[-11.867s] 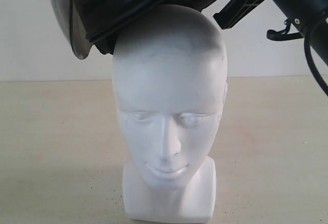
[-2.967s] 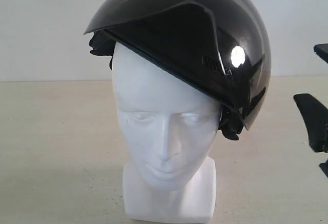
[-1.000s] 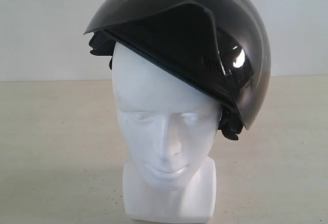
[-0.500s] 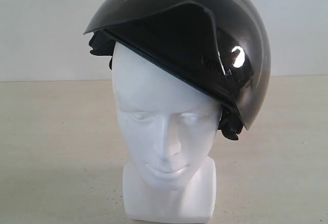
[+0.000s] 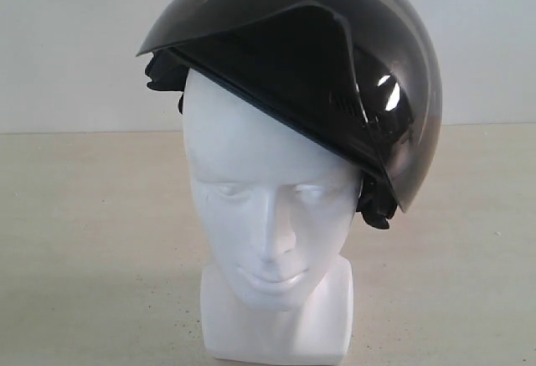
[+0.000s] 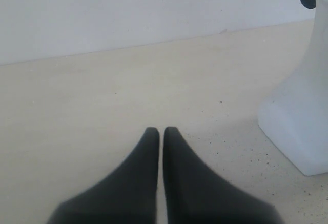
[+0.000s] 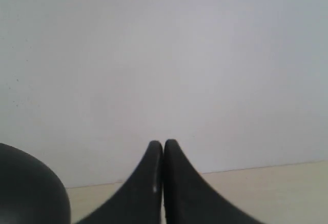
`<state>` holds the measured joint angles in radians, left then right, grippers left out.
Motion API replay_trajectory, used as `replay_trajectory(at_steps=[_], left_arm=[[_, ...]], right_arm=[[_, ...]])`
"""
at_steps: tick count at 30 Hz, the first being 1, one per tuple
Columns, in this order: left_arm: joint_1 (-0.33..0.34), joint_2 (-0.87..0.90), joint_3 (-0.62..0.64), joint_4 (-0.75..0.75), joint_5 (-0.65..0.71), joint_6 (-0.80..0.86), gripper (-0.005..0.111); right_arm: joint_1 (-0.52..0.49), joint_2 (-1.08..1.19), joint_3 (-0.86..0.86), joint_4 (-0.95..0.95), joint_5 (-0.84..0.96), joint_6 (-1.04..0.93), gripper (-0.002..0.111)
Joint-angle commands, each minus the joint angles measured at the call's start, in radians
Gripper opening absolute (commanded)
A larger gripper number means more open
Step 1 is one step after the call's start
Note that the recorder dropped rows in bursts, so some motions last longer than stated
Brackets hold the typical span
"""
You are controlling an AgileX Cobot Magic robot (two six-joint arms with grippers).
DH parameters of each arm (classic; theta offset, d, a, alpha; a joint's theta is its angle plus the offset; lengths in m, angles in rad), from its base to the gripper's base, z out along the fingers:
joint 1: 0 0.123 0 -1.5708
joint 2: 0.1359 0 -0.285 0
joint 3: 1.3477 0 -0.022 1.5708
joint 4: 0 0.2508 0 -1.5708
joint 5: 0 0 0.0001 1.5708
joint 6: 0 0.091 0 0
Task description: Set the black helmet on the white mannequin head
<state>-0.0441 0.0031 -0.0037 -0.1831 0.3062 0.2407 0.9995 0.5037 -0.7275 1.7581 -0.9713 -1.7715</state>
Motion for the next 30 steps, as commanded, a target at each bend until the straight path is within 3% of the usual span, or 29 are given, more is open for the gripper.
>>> replay_trajectory(at_steps=[1,10,15,23,30], left_arm=[[-0.003,-0.003,0.004,-0.011,0.000,0.000,0.004],[-0.003,-0.003,0.004,-0.011,0.000,0.000,0.004],[-0.003,-0.003,0.004,-0.011,0.000,0.000,0.004],[-0.003,-0.003,0.004,-0.011,0.000,0.000,0.004],[-0.003,-0.003,0.004,-0.011,0.000,0.000,0.004]], right_arm=[[0.001,-0.046,-0.014,-0.014,0.138,0.261,0.000],[0.001,-0.065,-0.014,-0.018,0.441,0.551,0.000],[0.001,-0.065,-0.014,-0.149,0.715,0.818,0.000],[-0.002,-0.065,-0.014,-0.647,1.143,1.281,0.000],[-0.002,-0.063,-0.014,-1.317,1.446,1.771,0.000]])
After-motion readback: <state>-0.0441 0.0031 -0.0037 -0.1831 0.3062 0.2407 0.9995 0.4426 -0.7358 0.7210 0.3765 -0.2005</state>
